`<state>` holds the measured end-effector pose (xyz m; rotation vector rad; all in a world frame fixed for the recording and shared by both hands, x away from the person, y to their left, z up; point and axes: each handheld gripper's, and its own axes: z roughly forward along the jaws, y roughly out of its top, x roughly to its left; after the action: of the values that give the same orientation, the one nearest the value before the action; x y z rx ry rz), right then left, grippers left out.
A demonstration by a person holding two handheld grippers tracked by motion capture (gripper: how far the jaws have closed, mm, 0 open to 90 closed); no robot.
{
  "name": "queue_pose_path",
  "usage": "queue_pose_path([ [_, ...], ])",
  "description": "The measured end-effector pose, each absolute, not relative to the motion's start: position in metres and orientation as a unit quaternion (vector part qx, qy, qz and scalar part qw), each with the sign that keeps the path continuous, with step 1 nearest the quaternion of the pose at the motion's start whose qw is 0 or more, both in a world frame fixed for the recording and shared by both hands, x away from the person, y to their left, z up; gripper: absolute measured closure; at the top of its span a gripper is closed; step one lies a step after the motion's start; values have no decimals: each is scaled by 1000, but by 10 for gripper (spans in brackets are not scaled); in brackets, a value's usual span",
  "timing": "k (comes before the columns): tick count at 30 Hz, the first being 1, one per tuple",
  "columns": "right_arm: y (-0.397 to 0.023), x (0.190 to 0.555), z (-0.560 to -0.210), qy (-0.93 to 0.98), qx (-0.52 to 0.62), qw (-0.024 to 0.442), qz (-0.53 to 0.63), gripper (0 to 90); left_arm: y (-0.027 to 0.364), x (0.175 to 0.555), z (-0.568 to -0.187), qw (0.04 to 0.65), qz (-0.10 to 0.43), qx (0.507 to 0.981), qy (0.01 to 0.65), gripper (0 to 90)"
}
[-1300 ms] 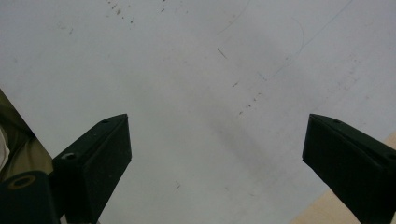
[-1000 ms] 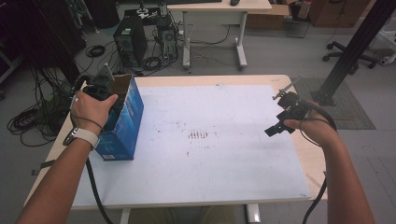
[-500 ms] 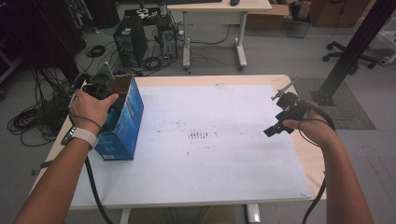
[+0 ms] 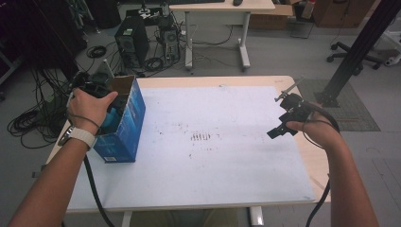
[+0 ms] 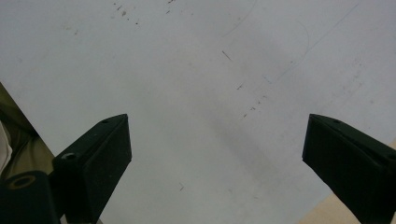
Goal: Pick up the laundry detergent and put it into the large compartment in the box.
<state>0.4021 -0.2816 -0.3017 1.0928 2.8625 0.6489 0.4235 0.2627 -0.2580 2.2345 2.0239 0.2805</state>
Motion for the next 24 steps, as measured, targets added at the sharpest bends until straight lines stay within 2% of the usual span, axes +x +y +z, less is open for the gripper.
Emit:
queue_pose_path([
  [24, -282, 401, -297, 914, 348, 8, 207, 83, 262, 419, -228, 83, 93, 740, 662, 97],
])
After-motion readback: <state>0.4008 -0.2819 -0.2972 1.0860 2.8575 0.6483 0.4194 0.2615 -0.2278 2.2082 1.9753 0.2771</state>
